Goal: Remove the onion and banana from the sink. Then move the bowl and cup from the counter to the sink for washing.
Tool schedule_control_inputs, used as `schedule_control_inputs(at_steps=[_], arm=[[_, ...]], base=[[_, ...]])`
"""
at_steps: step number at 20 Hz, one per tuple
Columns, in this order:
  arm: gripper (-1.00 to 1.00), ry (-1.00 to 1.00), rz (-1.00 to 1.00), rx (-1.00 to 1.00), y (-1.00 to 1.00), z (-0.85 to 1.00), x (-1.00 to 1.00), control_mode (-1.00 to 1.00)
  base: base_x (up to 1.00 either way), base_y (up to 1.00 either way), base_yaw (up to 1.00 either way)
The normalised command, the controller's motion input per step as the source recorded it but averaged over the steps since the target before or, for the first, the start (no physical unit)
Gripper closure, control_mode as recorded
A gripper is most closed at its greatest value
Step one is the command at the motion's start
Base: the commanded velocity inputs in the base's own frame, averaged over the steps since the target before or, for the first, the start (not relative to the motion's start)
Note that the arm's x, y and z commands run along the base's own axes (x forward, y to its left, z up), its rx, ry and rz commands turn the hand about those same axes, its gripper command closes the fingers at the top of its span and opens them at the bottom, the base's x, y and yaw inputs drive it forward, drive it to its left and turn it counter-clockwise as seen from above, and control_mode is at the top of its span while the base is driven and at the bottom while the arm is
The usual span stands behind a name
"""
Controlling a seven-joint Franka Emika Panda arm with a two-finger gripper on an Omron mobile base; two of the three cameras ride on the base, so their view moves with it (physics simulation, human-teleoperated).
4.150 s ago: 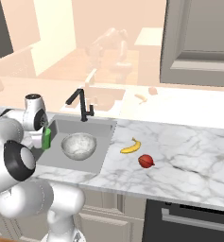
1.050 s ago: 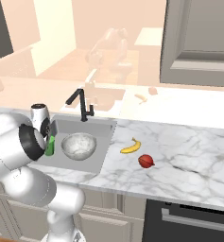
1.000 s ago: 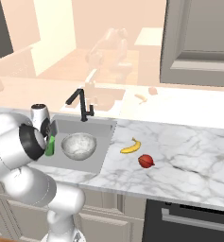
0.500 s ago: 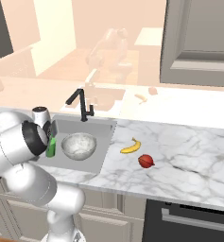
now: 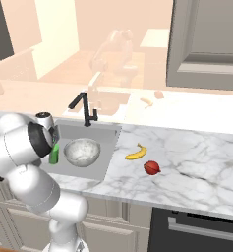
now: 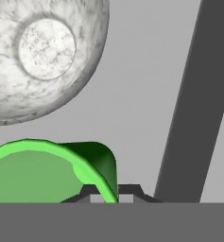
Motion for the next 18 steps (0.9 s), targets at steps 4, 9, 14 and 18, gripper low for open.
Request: schedule_control_inputs(at_steps=[4,9,14,18], arm=[[1.0,0.0,0.0,0.0,0.0,-0.11,0.06,-1.0],[1.0,0.0,0.0,0.0,0.0,-0.11,0.08,-1.0],[1.0,0.0,0.0,0.0,0.01,-0.1,0.09,-1.0],[1.0,0.0,0.0,0.0,0.01,-0.1,0.12,-1.0]], base=[[0.0,0.0,0.0],[0.0,0.0,0.0],[0.0,0.0,0.0],[0.0,0.0,0.0]])
